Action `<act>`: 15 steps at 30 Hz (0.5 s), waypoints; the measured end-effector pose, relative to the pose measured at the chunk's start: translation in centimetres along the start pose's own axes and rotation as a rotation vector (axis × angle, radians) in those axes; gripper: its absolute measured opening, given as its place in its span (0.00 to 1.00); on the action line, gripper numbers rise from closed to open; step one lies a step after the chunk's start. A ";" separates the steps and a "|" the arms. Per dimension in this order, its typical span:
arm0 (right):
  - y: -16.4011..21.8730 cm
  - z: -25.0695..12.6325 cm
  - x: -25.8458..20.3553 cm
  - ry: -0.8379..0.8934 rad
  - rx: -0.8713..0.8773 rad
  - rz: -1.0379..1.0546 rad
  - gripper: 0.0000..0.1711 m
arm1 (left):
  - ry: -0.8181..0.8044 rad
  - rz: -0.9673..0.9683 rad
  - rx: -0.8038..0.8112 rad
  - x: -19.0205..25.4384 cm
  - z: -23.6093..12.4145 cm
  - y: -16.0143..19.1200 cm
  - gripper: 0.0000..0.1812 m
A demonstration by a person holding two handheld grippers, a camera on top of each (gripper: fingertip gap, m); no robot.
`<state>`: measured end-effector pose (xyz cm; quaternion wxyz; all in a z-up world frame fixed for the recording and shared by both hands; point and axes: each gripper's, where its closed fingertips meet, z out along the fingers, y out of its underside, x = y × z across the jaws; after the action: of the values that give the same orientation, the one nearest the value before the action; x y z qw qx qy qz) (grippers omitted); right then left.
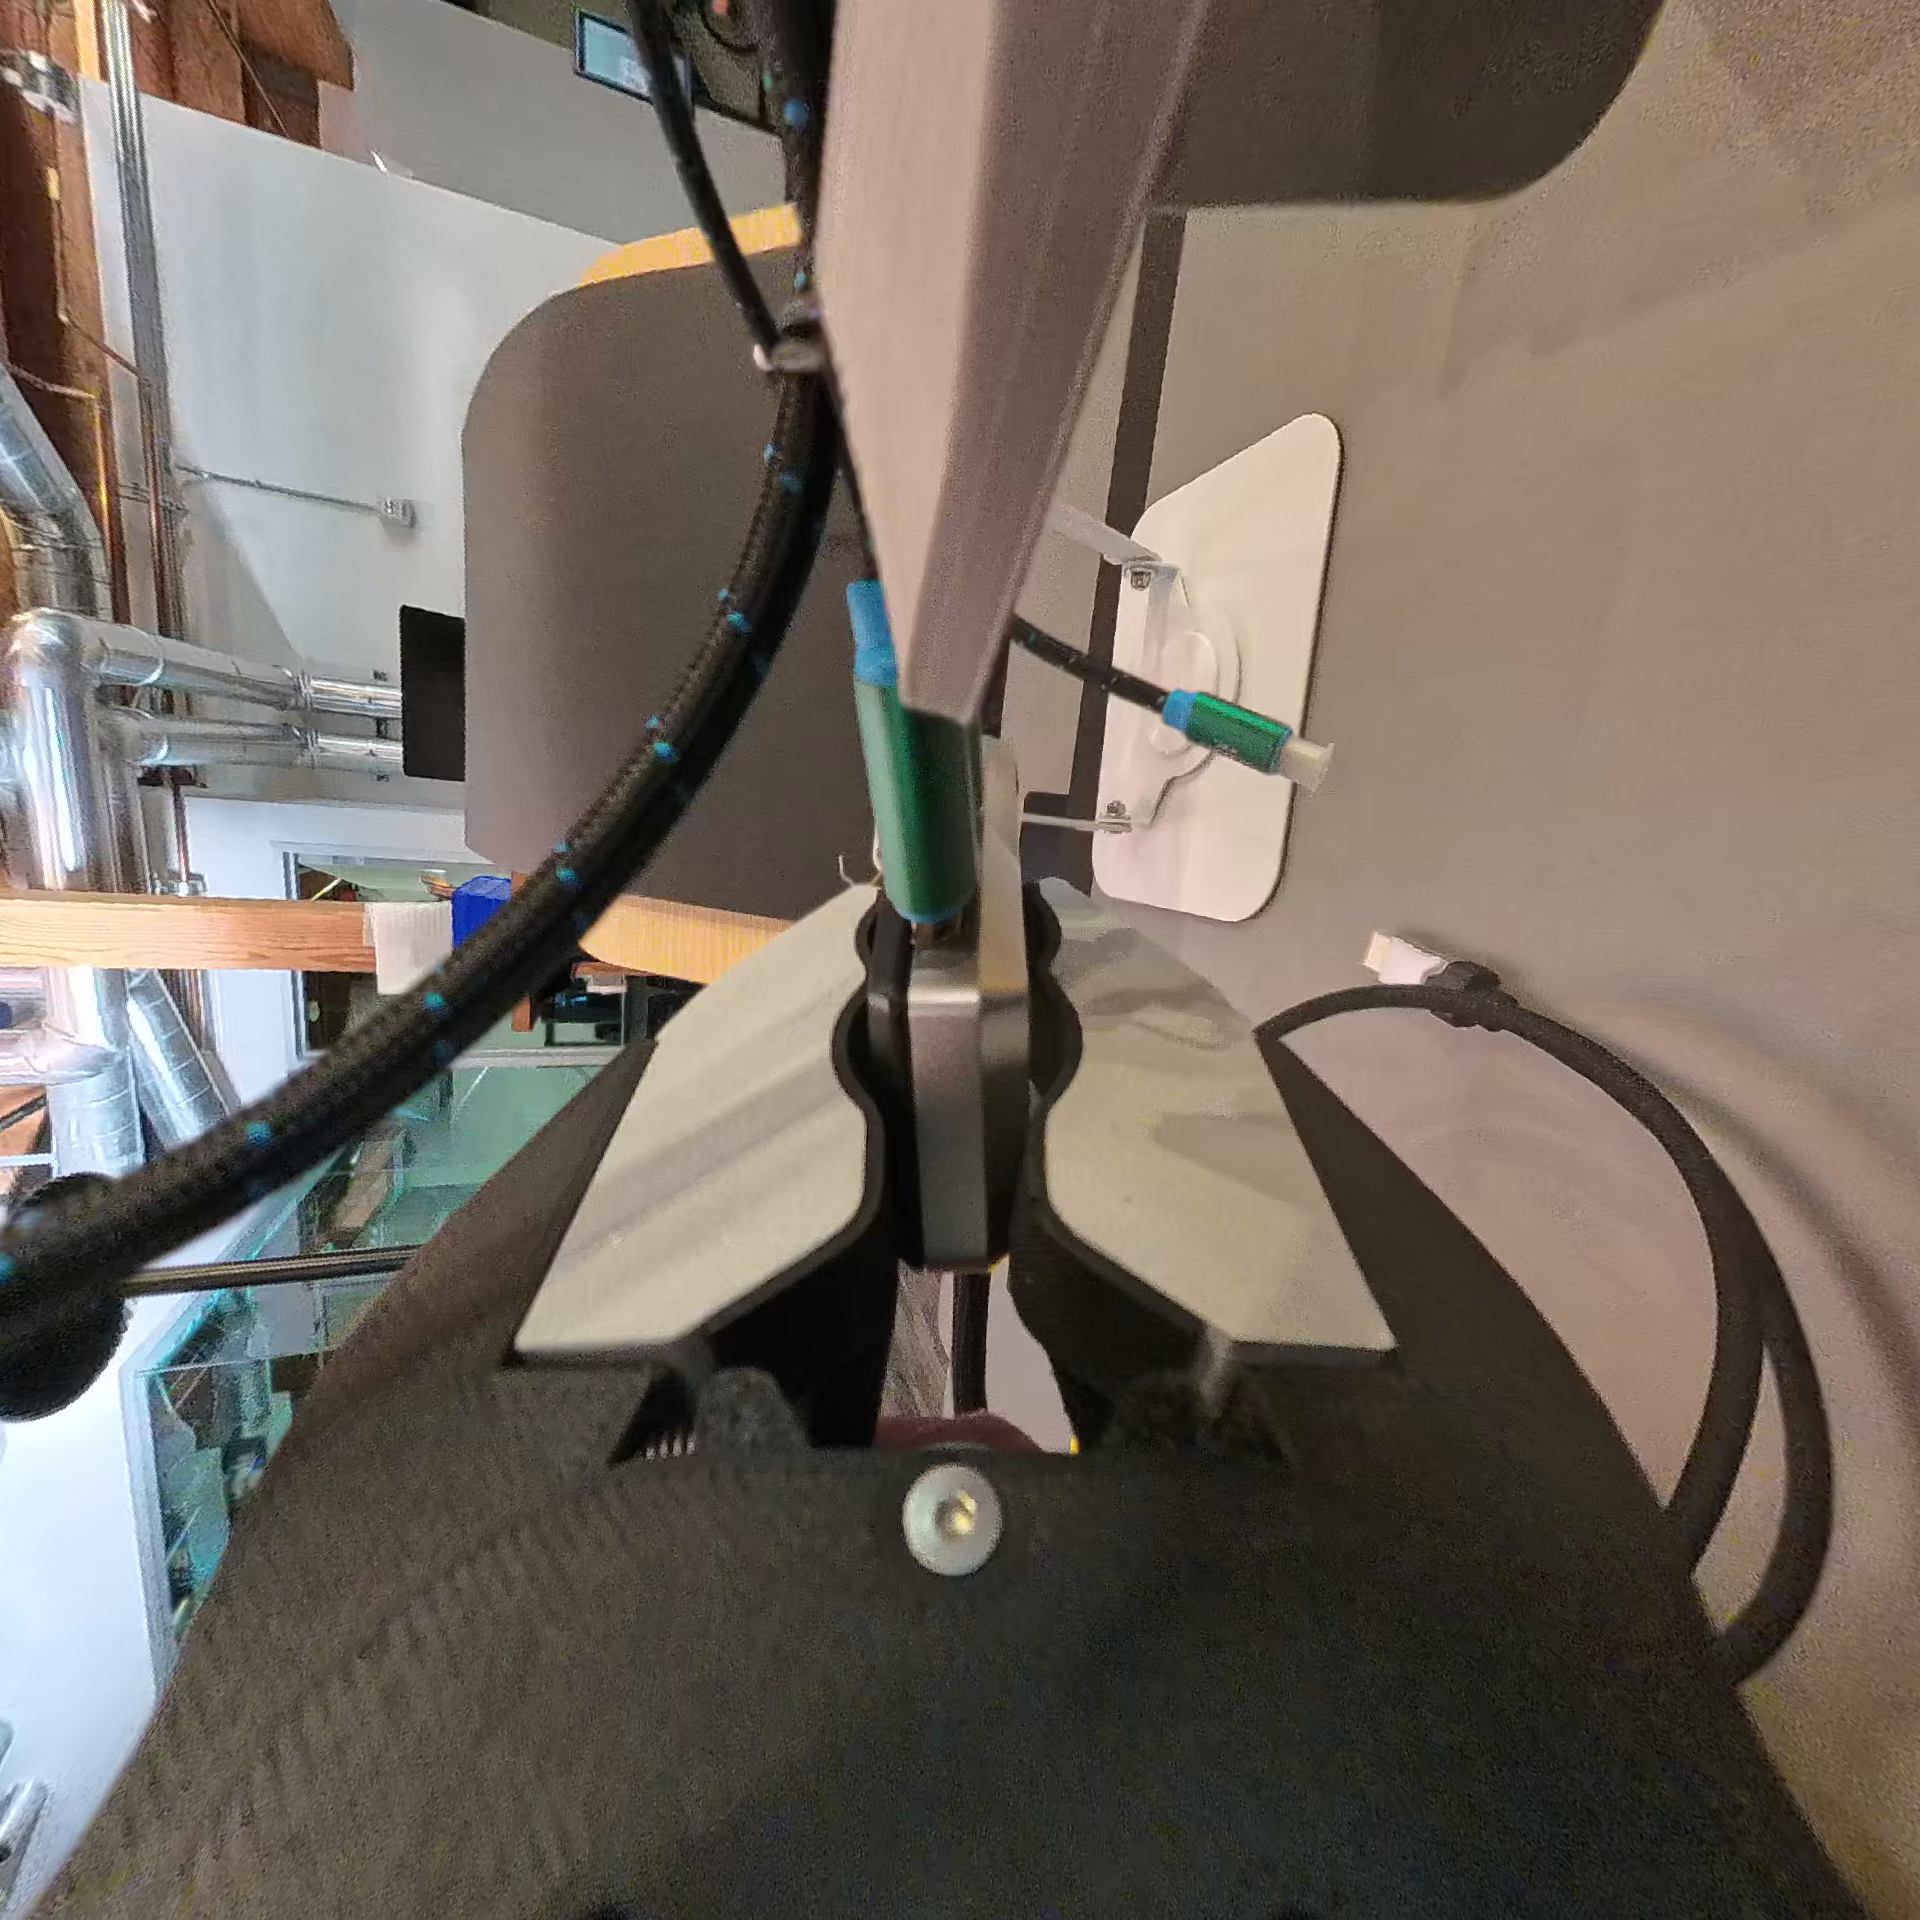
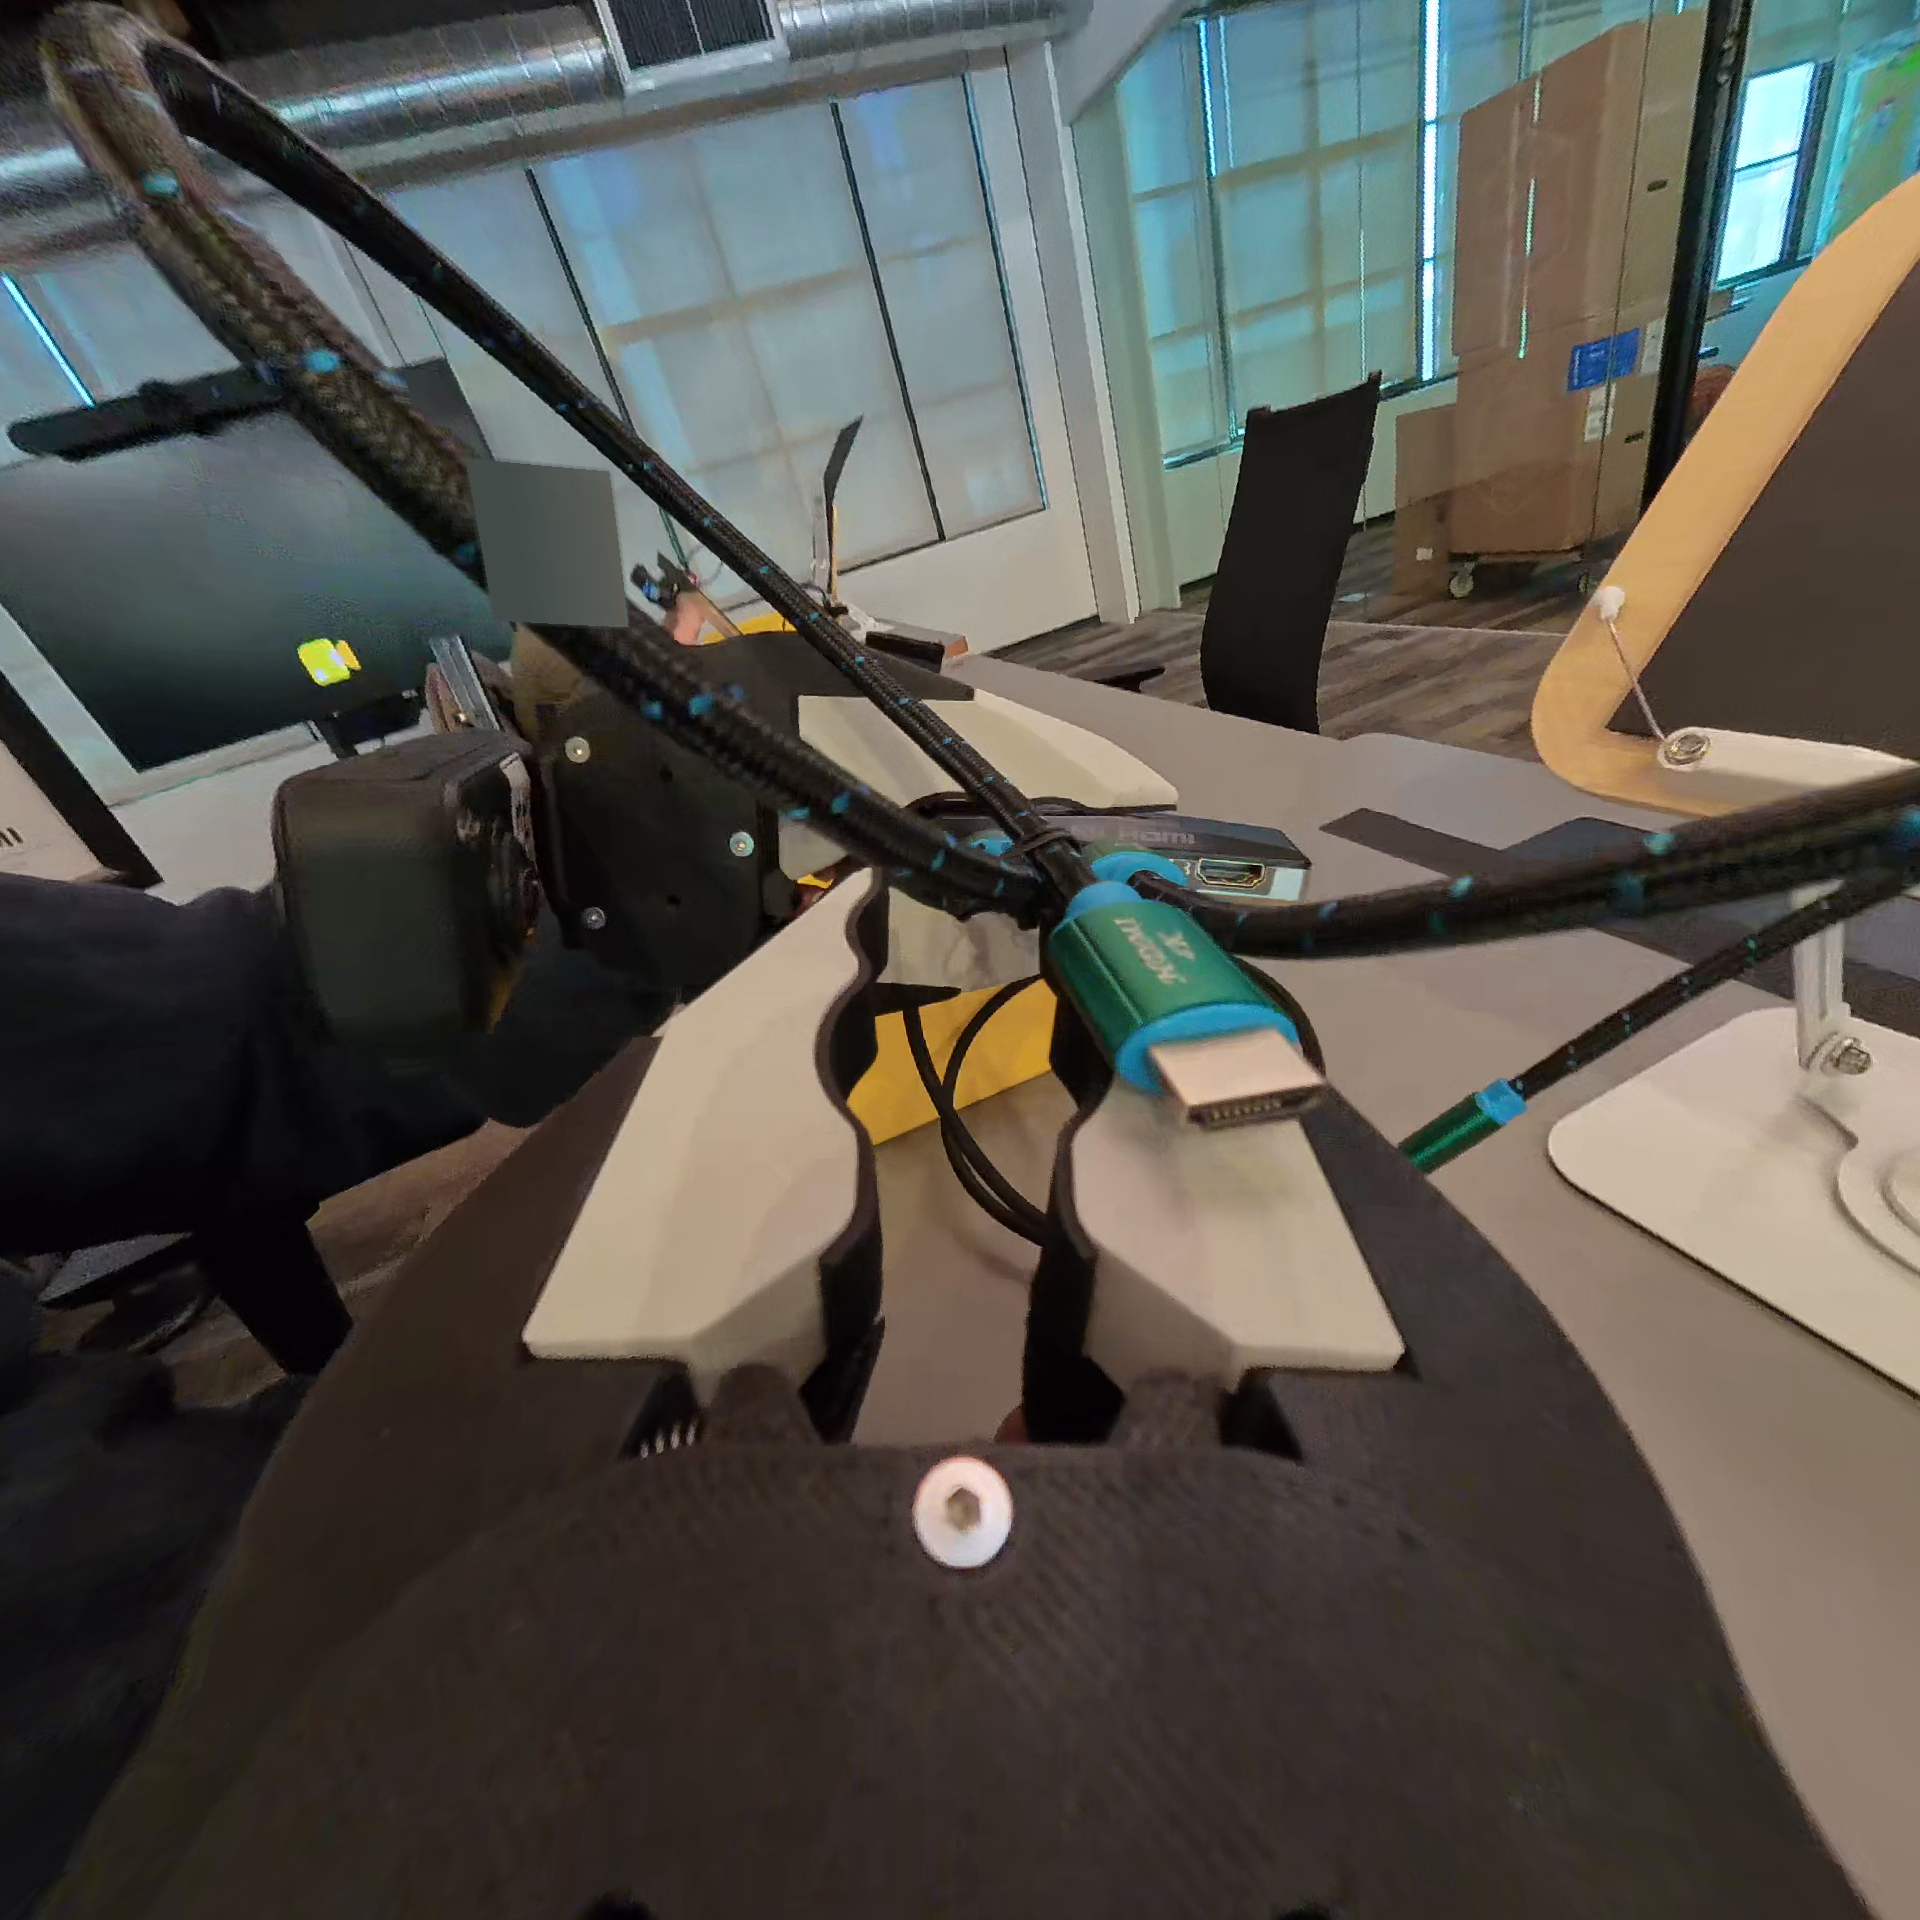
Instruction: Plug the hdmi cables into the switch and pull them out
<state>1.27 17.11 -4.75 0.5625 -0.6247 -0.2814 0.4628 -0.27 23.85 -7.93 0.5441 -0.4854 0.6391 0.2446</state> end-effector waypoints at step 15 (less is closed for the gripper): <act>-0.1 0.7 1.6 0.020 0.012 -0.002 0.11 | -0.048 0.084 -0.073 -0.3 0.5 0.2 0.12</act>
<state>1.34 18.88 -5.02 0.5695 -0.6255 -0.2736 0.4578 -0.27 24.42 -7.84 0.5304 -0.4716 0.6364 0.3022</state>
